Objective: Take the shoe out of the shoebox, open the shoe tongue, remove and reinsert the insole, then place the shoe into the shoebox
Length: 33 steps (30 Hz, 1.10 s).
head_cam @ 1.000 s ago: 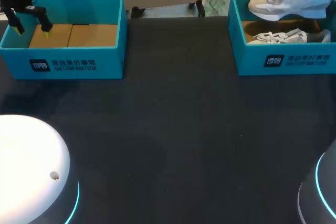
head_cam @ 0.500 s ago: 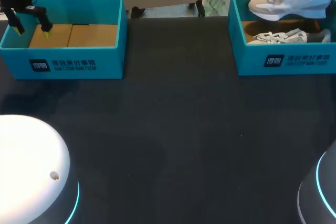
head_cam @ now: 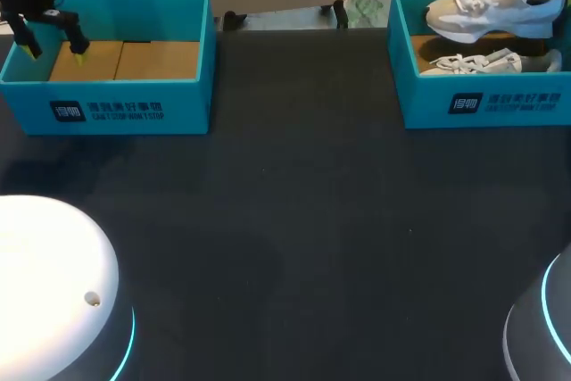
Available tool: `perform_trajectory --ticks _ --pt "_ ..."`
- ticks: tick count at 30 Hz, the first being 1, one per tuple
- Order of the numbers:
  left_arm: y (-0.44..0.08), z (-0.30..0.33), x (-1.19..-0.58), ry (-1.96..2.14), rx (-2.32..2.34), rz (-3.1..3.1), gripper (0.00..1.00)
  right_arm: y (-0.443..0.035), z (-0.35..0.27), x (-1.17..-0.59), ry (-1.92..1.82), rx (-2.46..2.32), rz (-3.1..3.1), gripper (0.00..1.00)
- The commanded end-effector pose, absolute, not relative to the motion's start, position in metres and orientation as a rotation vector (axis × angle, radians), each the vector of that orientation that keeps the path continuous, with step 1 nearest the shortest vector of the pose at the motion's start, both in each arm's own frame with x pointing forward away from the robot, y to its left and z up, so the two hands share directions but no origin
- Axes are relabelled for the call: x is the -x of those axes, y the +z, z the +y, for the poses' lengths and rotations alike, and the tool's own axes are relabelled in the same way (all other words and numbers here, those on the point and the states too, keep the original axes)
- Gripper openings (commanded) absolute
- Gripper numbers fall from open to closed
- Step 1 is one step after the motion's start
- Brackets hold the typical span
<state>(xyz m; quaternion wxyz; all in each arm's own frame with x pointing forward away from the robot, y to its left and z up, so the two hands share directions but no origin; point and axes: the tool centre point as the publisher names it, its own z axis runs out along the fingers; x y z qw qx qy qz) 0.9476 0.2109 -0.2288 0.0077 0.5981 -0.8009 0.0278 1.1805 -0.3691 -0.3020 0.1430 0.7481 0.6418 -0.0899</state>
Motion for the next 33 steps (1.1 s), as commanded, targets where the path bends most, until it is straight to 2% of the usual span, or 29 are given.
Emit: perform_trajectory --ticks 1,17,33 --pt "-0.229 0.211 -0.947 0.087 -1.871 -2.506 1.0 -0.308 -0.365 -1.173 -0.237 -2.141 1.846 0.0" --pt "-0.229 0.211 -0.947 0.087 -1.871 -2.506 1.0 -0.321 -0.363 -1.161 -0.253 -2.155 1.86 0.0" --pt "-0.229 0.211 -0.947 0.087 -1.871 -2.506 1.0 -0.335 -0.358 -1.174 -0.222 -2.158 1.875 0.0"
